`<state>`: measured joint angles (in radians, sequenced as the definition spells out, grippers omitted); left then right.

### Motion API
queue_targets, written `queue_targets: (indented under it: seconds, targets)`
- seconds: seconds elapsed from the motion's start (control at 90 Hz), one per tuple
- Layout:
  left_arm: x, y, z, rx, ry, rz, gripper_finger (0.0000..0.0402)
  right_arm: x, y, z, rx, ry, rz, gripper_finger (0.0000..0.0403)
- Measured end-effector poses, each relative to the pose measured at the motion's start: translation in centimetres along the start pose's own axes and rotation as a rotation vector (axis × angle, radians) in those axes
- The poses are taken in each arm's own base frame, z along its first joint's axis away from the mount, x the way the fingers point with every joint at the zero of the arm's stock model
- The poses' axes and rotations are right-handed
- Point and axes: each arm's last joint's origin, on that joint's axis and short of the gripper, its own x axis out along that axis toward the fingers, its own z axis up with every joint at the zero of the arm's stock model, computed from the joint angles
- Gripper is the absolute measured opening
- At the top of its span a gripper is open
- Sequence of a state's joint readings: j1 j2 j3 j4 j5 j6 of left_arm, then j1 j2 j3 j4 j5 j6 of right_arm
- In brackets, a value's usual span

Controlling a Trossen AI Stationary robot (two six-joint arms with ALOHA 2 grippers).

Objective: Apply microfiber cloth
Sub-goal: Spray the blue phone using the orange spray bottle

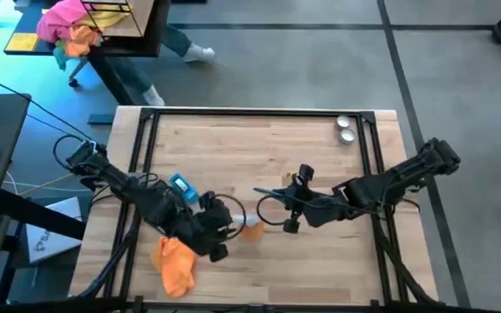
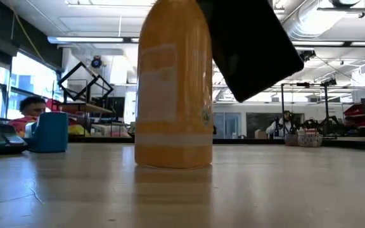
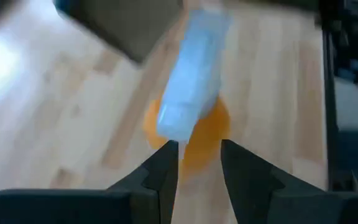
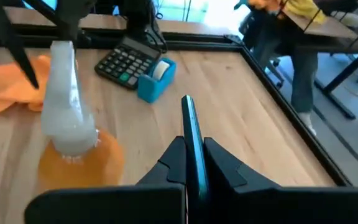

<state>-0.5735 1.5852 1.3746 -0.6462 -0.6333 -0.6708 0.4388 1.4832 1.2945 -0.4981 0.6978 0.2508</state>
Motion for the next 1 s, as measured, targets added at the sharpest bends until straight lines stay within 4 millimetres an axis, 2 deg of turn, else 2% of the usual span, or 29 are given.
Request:
queue_targets:
  seconds: [0.133,0.356,0.489,0.656,0.778,0.889,1.0]
  targets:
    - [0.4,0.5,-0.2,0.001,-0.065,0.106,0.0101,0.1,0.0,0.0,0.003,0.005,0.007,0.0]
    - [0.7,1.7,0.5,0.03,-0.198,0.321,0.0101,0.2,-0.1,0.0,-0.02,0.007,0.008,0.0]
    - [1.8,2.4,1.2,0.076,-0.204,0.377,0.0101,0.2,-0.1,0.0,-0.048,0.002,-0.013,0.0]
    - [2.6,3.0,1.5,0.15,-0.122,0.314,0.0101,0.3,-0.7,0.3,-0.1,-0.023,-0.113,0.0]
    - [0.7,2.8,0.8,0.238,-0.07,0.262,0.0101,0.4,-2.0,1.0,-0.13,-0.044,-0.146,0.0]
    - [-1.0,2.3,-0.2,0.326,-0.033,0.229,0.0101,1.4,-3.6,2.0,-0.201,-0.075,-0.043,0.0]
    - [-0.5,1.8,-2.2,0.315,-0.07,0.168,0.0101,2.7,-5.4,3.0,-0.248,-0.142,0.117,0.0]
